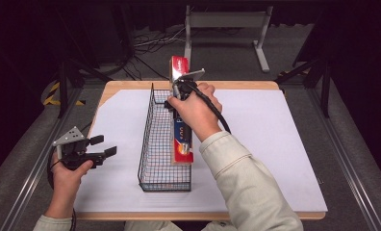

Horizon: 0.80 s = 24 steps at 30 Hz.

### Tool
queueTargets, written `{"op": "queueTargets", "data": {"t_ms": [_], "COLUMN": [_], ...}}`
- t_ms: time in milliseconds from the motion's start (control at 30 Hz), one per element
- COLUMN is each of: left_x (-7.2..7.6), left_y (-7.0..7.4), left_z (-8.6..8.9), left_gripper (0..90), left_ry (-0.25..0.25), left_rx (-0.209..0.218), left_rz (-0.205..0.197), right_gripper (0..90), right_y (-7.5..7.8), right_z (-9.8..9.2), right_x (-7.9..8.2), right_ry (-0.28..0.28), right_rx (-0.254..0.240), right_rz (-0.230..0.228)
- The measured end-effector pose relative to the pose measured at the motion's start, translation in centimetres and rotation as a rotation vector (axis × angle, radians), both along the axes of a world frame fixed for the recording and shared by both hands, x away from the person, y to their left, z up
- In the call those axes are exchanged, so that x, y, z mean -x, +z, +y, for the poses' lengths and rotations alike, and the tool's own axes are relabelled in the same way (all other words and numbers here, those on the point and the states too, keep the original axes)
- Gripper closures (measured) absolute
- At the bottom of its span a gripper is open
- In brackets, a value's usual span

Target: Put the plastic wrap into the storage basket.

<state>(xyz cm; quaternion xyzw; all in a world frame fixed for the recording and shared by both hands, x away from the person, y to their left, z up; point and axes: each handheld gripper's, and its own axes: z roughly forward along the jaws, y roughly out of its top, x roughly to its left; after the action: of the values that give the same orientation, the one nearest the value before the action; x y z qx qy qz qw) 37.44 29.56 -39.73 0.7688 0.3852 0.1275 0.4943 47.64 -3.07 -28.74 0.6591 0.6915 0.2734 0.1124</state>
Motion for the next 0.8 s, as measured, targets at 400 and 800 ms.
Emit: {"op": "queueTargets", "data": {"t_ms": [400,800], "left_x": [0.0,0.1], "left_y": [-0.1,-0.1], "left_z": [-0.1,-0.2], "left_gripper": [22.1,22.1], "left_ry": [0.000,0.001], "left_rx": [-0.015,-0.017], "left_rz": [0.000,0.000], "right_gripper": [40.4,40.3], "right_y": [-2.9,-5.0], "right_z": [1.7,2.2], "right_x": [-0.4,-0.7], "right_ry": [-0.009,-0.026], "right_rx": [0.025,0.033], "right_rz": [0.042,0.064]}}
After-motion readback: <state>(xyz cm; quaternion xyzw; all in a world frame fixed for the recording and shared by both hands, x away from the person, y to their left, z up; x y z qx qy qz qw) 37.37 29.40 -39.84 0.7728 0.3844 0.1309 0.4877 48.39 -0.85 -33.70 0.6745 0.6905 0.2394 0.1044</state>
